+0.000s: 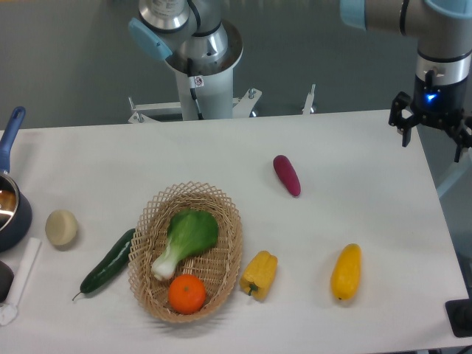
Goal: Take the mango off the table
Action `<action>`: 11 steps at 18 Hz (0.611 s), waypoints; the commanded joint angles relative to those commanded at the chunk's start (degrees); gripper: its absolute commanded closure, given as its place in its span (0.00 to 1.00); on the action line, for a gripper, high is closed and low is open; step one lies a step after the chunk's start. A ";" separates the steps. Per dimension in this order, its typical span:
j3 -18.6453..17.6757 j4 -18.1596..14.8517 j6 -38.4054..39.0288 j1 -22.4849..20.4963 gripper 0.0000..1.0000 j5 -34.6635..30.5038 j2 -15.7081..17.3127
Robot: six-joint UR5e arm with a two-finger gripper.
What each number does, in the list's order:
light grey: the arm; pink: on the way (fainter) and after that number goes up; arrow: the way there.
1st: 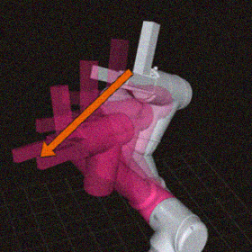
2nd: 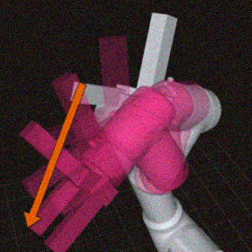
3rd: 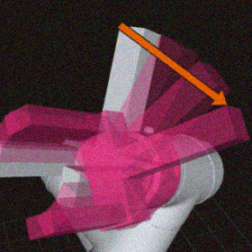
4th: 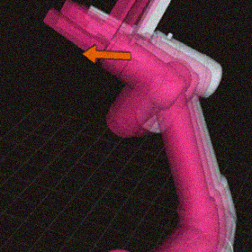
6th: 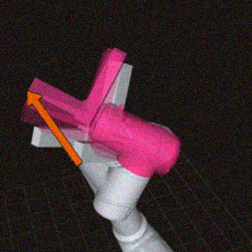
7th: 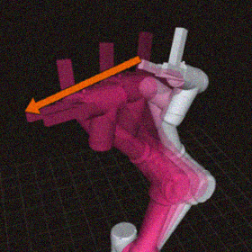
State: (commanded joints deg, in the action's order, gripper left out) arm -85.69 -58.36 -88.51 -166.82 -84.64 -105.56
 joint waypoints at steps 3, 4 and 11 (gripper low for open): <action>-0.53 0.44 -0.17 0.09 0.00 -0.09 0.00; -0.53 0.44 -0.18 0.09 0.00 -0.09 0.00; -1.32 0.44 0.26 -0.17 0.00 0.26 0.00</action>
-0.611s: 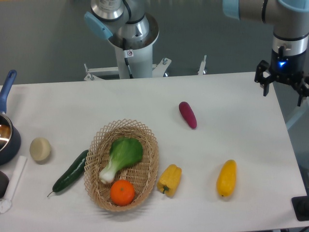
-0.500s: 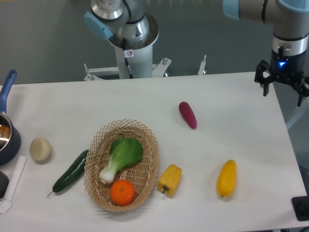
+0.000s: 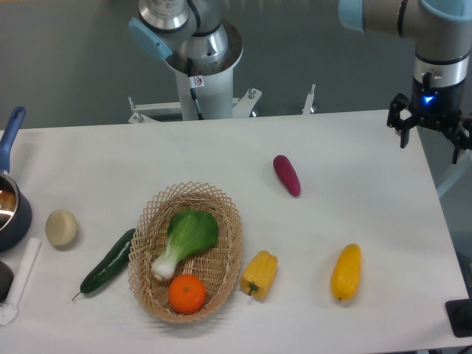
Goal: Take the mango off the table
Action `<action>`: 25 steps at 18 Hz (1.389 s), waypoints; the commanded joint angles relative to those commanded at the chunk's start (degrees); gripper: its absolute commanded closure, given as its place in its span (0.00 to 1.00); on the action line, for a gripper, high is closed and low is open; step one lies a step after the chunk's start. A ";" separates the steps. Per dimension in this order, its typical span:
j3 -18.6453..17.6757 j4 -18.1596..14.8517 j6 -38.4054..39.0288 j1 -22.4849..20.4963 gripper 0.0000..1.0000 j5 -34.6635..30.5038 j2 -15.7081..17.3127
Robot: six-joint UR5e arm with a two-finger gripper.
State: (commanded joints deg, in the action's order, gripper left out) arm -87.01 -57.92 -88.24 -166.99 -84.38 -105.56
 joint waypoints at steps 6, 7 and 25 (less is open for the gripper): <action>-0.97 0.00 0.53 0.17 0.00 1.76 0.00; -0.97 0.00 0.79 0.26 0.00 1.76 -0.09; -2.11 11.25 33.58 8.96 0.00 2.11 -11.25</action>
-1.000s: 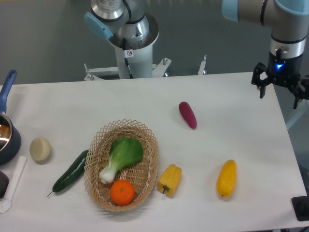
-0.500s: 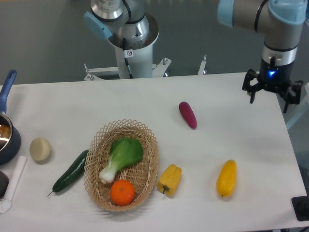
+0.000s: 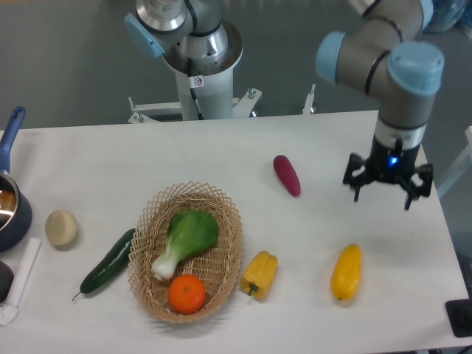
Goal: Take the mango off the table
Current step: 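Move the open gripper down over the yellow mango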
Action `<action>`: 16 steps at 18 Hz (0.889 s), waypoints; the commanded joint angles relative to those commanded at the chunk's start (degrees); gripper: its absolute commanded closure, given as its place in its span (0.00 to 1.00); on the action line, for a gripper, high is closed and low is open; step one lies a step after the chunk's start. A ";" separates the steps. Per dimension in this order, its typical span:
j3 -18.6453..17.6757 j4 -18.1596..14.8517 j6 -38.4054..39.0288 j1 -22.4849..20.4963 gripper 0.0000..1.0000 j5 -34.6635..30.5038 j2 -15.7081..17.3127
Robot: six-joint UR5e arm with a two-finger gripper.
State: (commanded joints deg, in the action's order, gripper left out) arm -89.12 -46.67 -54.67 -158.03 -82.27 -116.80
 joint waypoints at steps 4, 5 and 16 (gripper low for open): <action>2.28 0.18 0.09 1.49 0.00 0.17 -3.77; 3.51 0.18 0.00 1.85 0.00 0.18 -5.18; 5.19 0.18 -0.09 4.22 0.00 0.88 -10.28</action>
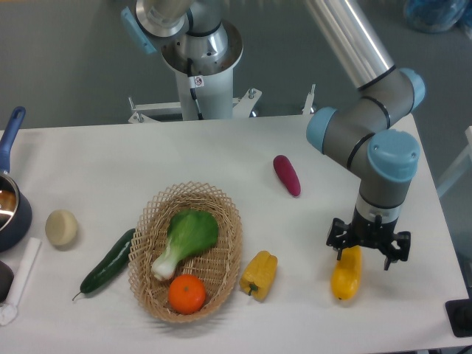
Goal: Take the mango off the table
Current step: 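Move the open gripper down over the yellow mango, then lower the gripper around the mango and close the fingers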
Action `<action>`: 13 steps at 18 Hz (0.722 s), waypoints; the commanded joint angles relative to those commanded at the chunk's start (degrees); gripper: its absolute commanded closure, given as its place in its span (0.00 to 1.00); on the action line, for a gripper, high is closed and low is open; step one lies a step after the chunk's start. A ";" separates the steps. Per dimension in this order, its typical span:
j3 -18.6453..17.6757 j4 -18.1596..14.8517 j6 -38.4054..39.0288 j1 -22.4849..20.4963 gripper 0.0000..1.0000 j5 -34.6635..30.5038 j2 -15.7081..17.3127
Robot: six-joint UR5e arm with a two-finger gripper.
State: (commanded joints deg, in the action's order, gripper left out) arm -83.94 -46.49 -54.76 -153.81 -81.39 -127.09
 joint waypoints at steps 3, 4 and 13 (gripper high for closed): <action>0.26 0.09 -0.26 0.18 0.00 0.09 -0.44; 0.35 0.09 -0.26 0.18 0.00 0.09 -0.53; 0.35 0.09 -0.26 0.26 0.13 0.00 -1.76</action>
State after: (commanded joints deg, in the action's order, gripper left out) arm -83.58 -46.41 -55.02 -153.54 -81.39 -128.85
